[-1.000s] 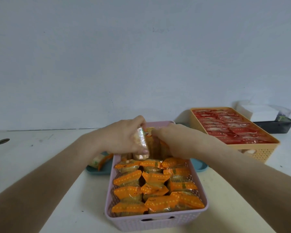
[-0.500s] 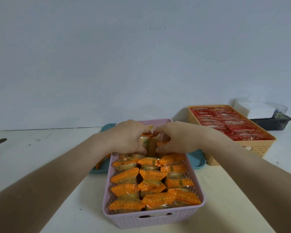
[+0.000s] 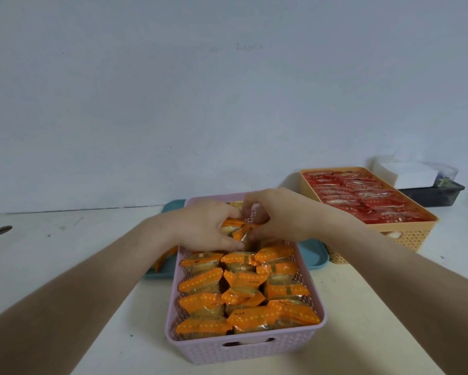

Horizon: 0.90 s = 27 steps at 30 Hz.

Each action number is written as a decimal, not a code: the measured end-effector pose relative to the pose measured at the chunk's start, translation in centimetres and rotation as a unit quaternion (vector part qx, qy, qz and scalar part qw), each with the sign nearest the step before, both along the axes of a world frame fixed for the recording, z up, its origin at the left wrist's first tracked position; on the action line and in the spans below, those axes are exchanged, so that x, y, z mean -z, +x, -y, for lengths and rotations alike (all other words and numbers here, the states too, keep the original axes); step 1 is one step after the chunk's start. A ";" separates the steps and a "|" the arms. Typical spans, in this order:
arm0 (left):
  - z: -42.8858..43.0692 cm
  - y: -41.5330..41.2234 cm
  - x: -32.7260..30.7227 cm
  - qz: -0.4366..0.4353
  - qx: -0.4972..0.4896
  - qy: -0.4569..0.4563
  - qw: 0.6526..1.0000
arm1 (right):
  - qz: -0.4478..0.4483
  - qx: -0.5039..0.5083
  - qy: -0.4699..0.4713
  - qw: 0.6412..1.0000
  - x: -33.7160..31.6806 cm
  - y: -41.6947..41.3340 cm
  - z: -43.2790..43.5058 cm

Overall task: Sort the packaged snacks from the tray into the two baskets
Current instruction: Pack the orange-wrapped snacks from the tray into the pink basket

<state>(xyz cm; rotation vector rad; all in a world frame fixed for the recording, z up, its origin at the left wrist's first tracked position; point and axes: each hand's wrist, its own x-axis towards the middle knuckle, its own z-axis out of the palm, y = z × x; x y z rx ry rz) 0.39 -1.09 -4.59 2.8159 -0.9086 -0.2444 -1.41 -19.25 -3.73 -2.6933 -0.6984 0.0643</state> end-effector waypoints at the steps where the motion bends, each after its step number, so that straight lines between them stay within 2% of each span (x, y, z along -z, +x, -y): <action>1: -0.1 0.0 0.0 -0.006 -0.005 -0.011 1.000 | -0.014 -0.005 -0.006 1.000 -0.2 0.0 0.2; 4: -1.0 0.0 -0.6 -0.036 -0.030 -0.033 0.998 | -0.046 -0.022 -0.036 0.998 -0.7 0.0 0.5; 9: -0.4 -0.4 -1.2 -0.024 0.015 0.032 0.999 | -0.096 -0.045 -0.043 0.993 -0.9 0.1 0.0; 13: -1.6 -0.4 -2.2 -0.144 -0.026 -0.049 0.988 | -0.074 -0.060 -0.066 0.993 -0.7 -0.1 -0.3; 16: -2.9 -0.3 -2.8 -0.112 -0.041 -0.054 0.991 | -0.041 -0.052 -0.116 0.991 -0.5 -0.3 -0.5; 20: -3.2 -0.8 -3.4 -0.171 -0.043 -0.105 0.979 | -0.024 -0.040 -0.119 0.992 -0.2 0.1 -0.7; 21: -3.1 -0.7 -3.3 -0.159 -0.056 -0.116 0.979 | -0.031 -0.038 -0.111 0.993 -0.2 0.1 -0.8; 22: -3.0 -0.3 -3.2 -0.109 -0.063 -0.102 0.987 | -0.039 -0.038 -0.102 0.993 -0.2 0.0 -0.9; 24: -2.8 0.8 -2.6 0.026 -0.050 0.012 0.998 | -0.051 -0.053 -0.069 0.995 -0.2 0.0 -1.1; 25: -2.6 1.2 -2.2 0.053 -0.035 0.082 0.995 | -0.059 -0.067 -0.052 0.995 -0.2 0.0 -1.3; 27: -2.1 2.2 -1.1 0.039 -0.029 0.197 0.979 | -0.069 -0.095 -0.042 0.992 0.0 0.0 -1.6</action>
